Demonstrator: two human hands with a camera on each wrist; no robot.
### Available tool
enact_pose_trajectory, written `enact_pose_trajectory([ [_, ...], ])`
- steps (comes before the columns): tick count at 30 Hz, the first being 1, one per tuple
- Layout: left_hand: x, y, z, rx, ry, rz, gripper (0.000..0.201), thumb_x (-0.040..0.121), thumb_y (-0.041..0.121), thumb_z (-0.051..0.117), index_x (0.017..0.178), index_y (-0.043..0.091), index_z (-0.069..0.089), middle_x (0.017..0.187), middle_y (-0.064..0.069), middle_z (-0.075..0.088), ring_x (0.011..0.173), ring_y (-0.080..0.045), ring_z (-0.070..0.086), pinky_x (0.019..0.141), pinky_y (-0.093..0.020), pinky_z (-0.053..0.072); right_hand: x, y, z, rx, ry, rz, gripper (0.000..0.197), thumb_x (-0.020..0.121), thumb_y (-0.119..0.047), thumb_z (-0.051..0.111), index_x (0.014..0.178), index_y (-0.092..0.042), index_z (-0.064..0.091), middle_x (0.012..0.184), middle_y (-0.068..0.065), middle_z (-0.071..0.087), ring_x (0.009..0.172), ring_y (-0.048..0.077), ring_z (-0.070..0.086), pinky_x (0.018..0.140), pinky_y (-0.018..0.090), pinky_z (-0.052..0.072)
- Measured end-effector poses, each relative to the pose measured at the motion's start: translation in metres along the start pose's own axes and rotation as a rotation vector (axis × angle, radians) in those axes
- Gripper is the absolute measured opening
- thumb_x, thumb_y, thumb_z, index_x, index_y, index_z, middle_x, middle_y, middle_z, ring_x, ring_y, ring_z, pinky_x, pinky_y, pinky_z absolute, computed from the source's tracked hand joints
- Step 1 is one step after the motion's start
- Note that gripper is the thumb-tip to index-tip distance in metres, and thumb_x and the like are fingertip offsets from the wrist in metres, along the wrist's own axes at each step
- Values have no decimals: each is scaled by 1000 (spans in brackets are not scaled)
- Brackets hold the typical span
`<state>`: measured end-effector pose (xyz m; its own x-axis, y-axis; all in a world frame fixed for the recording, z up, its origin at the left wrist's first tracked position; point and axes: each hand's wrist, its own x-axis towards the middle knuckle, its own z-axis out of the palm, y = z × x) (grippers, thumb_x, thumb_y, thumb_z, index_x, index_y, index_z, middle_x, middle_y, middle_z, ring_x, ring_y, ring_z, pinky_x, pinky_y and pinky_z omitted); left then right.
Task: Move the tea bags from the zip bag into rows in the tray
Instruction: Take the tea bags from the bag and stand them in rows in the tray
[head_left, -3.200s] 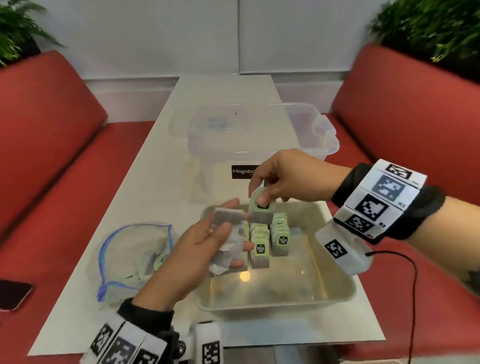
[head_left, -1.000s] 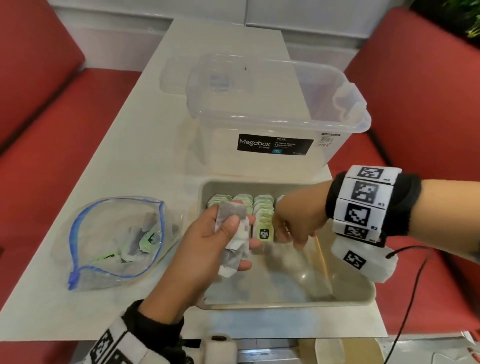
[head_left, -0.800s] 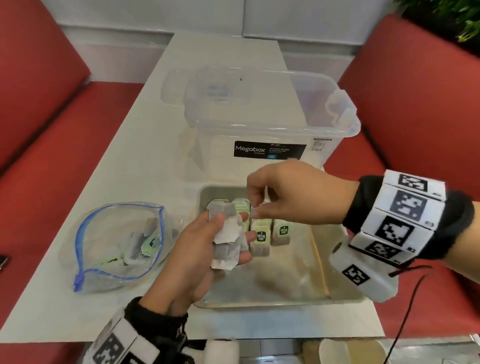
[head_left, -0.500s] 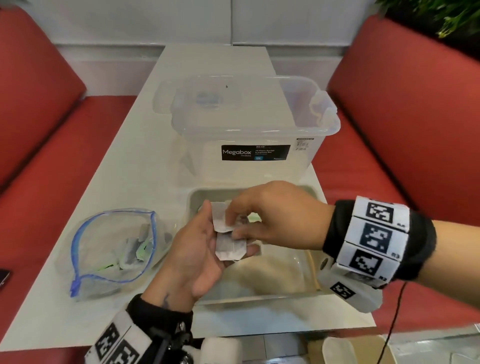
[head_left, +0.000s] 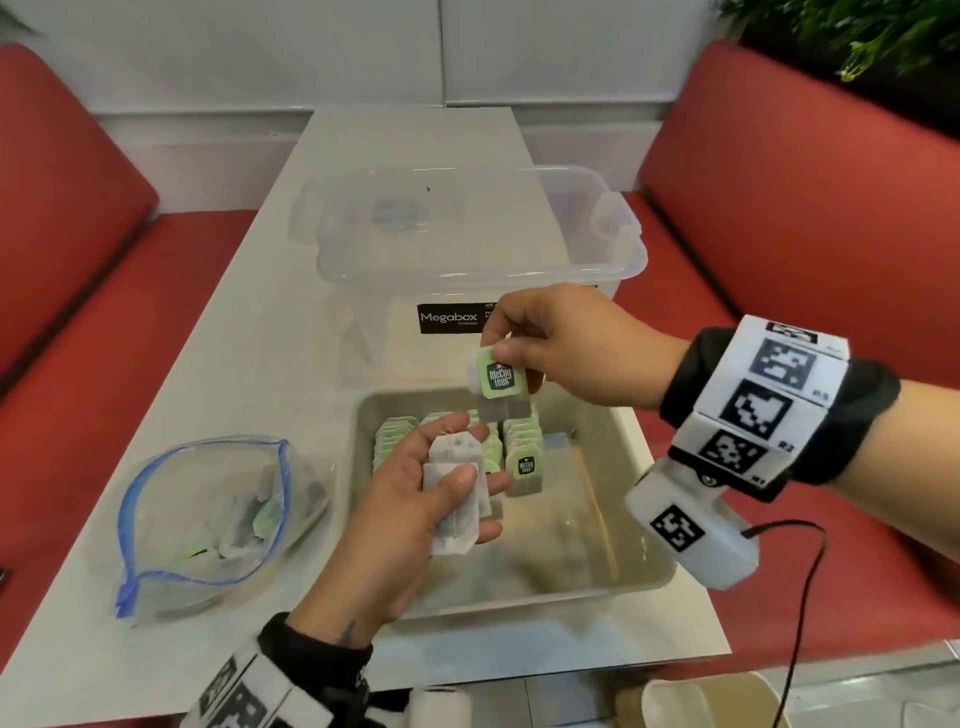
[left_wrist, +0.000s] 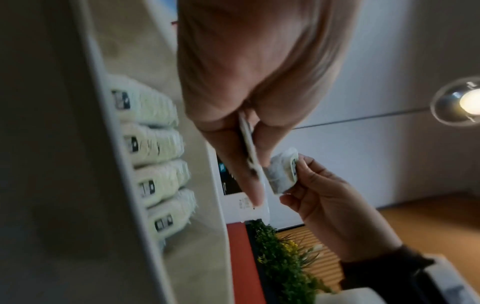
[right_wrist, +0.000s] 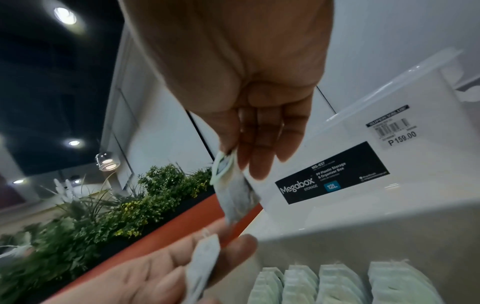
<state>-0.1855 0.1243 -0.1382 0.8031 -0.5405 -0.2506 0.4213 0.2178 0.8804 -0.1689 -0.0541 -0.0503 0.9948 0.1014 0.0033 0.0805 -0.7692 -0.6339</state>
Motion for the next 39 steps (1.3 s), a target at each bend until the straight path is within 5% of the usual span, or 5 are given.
enact_pose_trajectory([
  [6,-1,13,5,281,-147,125,41,91,-3,49,107,33,59,100,22,64,85,-15,71,61,-32,59,0,5,1,-8,-98,44,19,93,-16,56,78,-28,53,54,-14,61,55,6,64,62,17,49],
  [11,5,13,8,452,-157,157,43,93,-1,48,112,36,55,115,3,52,85,-11,70,63,-30,59,-3,6,-6,-180,-99,-45,8,85,-23,65,83,-26,57,79,-8,63,65,3,56,67,20,44],
  [28,8,-28,-20,630,-84,137,45,94,5,48,116,44,53,115,13,51,89,-5,67,63,-24,56,43,78,2,-822,-385,82,9,81,-24,64,77,-21,57,90,-2,57,81,18,52,61,25,36],
  [31,9,-29,-20,631,-81,135,43,94,4,48,117,41,53,114,14,52,88,-4,67,62,-22,55,44,85,8,-828,-405,111,22,82,-16,59,69,-24,43,73,-5,49,74,21,49,56,25,35],
  [39,8,-30,-22,610,-89,115,43,94,3,48,116,40,54,119,15,51,89,-6,68,62,-23,56,54,93,20,-823,-476,153,38,87,-20,60,118,-20,39,87,3,53,80,24,54,66,31,43],
])
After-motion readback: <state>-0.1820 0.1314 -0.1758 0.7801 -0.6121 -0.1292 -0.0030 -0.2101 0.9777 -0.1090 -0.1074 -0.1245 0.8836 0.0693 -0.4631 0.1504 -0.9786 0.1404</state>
